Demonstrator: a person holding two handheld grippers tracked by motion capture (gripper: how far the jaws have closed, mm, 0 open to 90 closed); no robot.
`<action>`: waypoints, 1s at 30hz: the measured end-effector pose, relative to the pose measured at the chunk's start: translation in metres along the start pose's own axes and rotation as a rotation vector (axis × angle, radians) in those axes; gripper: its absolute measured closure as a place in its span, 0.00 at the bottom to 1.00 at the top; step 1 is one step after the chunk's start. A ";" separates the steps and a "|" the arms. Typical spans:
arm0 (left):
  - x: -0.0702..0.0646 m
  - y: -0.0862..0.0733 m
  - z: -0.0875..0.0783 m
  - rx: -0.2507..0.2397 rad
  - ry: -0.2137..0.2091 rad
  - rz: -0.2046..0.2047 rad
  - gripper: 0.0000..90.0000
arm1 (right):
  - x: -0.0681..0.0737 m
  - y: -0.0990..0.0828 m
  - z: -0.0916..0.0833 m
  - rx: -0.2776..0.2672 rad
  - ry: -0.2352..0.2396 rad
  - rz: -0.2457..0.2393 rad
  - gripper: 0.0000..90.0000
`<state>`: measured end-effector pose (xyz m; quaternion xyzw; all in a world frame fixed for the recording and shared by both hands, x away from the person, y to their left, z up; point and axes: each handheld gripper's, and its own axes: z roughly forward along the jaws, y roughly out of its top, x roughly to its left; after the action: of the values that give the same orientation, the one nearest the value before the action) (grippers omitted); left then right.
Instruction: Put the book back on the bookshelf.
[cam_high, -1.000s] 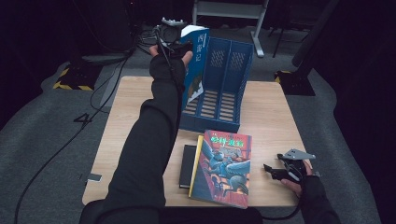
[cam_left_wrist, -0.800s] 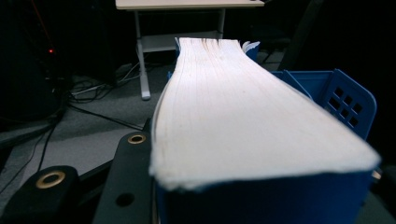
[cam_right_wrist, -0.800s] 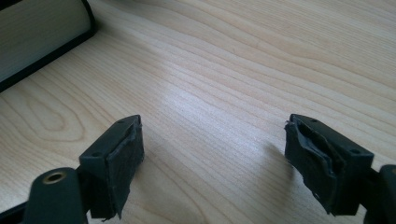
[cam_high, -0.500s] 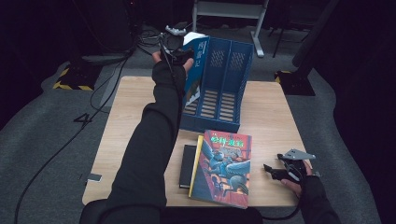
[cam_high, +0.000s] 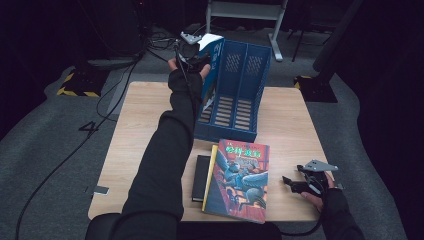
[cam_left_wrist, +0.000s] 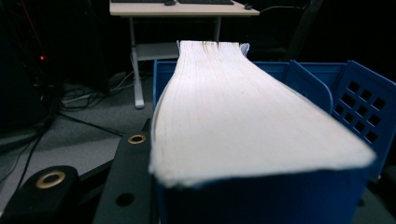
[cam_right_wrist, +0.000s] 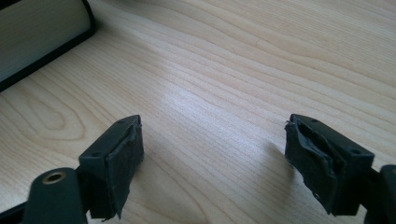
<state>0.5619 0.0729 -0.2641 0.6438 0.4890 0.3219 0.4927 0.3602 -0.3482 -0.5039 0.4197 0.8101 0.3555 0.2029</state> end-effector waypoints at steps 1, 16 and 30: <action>0.001 -0.001 0.003 -0.008 -0.002 -0.006 0.67 | 0.000 0.000 0.000 -0.001 0.000 0.000 0.22; 0.003 -0.019 0.030 -0.065 -0.014 -0.057 0.67 | 0.000 0.000 0.000 0.001 0.003 0.001 0.22; 0.008 -0.039 0.031 -0.079 -0.038 -0.051 0.66 | 0.000 0.000 0.000 0.001 0.007 -0.002 0.22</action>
<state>0.5796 0.0725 -0.3116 0.6173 0.4824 0.3160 0.5351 0.3605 -0.3479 -0.5039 0.4179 0.8114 0.3563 0.2001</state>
